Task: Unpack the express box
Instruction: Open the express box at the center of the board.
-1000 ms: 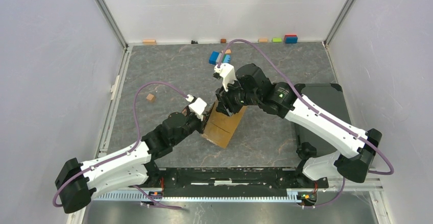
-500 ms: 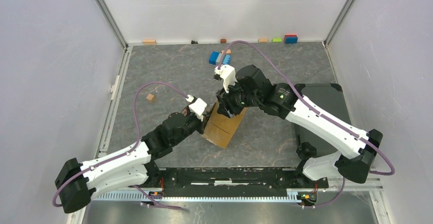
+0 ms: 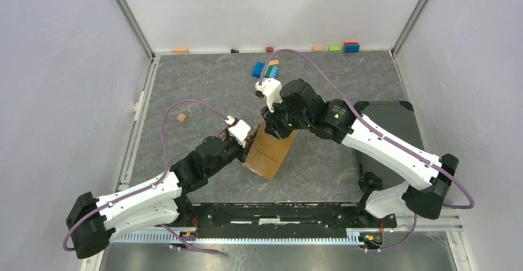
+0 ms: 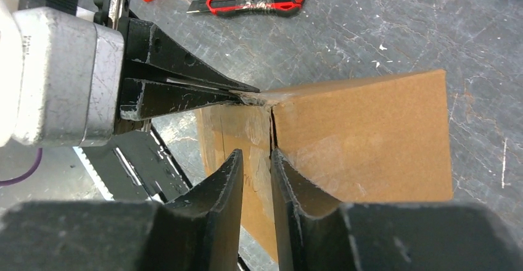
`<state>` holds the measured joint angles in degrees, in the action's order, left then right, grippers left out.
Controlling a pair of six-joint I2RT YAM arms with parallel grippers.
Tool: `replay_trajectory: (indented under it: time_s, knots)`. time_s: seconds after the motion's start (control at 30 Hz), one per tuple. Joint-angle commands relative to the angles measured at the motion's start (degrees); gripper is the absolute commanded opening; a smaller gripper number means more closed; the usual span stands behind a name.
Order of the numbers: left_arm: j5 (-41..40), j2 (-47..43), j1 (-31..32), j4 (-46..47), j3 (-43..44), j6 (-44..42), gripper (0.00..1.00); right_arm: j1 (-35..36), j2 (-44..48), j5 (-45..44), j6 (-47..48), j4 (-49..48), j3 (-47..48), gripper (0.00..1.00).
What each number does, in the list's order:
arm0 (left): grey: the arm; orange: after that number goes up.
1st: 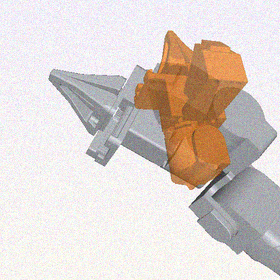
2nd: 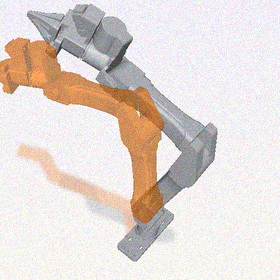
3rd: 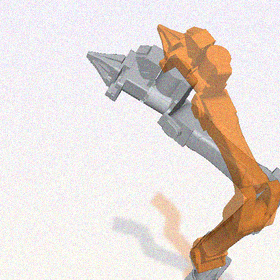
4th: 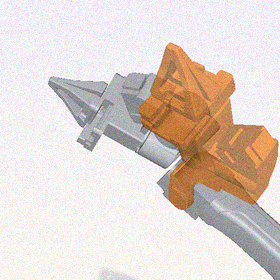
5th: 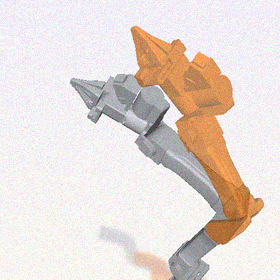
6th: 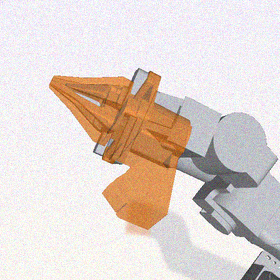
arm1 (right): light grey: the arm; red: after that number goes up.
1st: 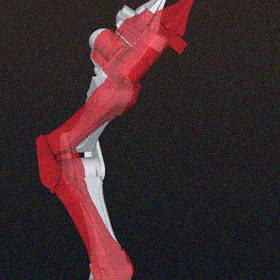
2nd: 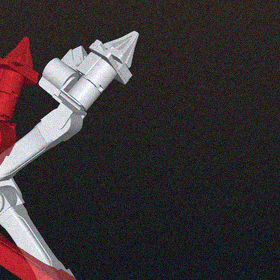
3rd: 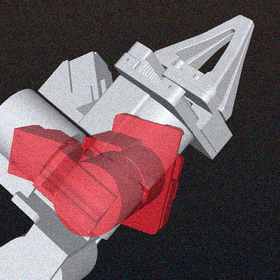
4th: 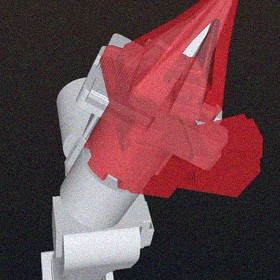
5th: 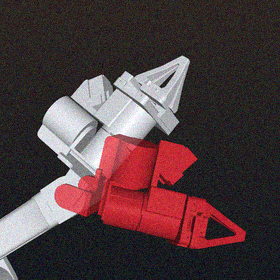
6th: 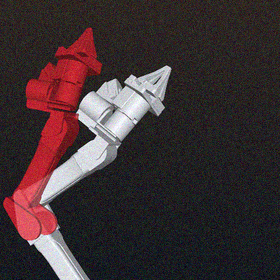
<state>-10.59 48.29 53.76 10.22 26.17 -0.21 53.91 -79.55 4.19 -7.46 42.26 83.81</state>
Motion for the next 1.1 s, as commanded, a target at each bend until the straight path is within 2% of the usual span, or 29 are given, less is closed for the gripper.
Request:
replay_trajectory:
  time_s: [0.0, 0.13, 0.2, 0.47, 0.87, 1.07]
  knots:
    - [-0.4, -2.1, 0.0, 4.6, 1.8, -3.4, 0.02, 0.5, -2.1, -7.4, 2.4, 7.4, 1.3, 0.26]
    - [-0.6, -2.6, 0.0, 4.1, 2.1, -4.2, 0.02, 1.2, -2.9, -9.0, 3.6, 8.1, 2.2, 0.11]
    - [-0.8, -2.7, 0.0, 3.7, 2.3, -4.6, 0.02, 1.2, -3.2, -9.2, 4.0, 8.3, 2.5, 0.0]
    - [-2.4, -3.4, -0.5, 2.6, 2.6, -4.3, 0.02, 1.5, -0.9, -4.4, 6.7, 6.7, 1.7, 0.0]
    - [-1.9, -1.2, -2.7, -0.2, 4.5, -2.1, 0.02, 2.2, 6.5, 12.6, 10.4, 0.5, -6.2, 0.0]
    - [-0.9, -0.9, -3.5, -1.0, 4.9, -0.6, 0.02, 2.4, 7.9, 13.7, 10.0, -1.3, -9.3, 0.0]
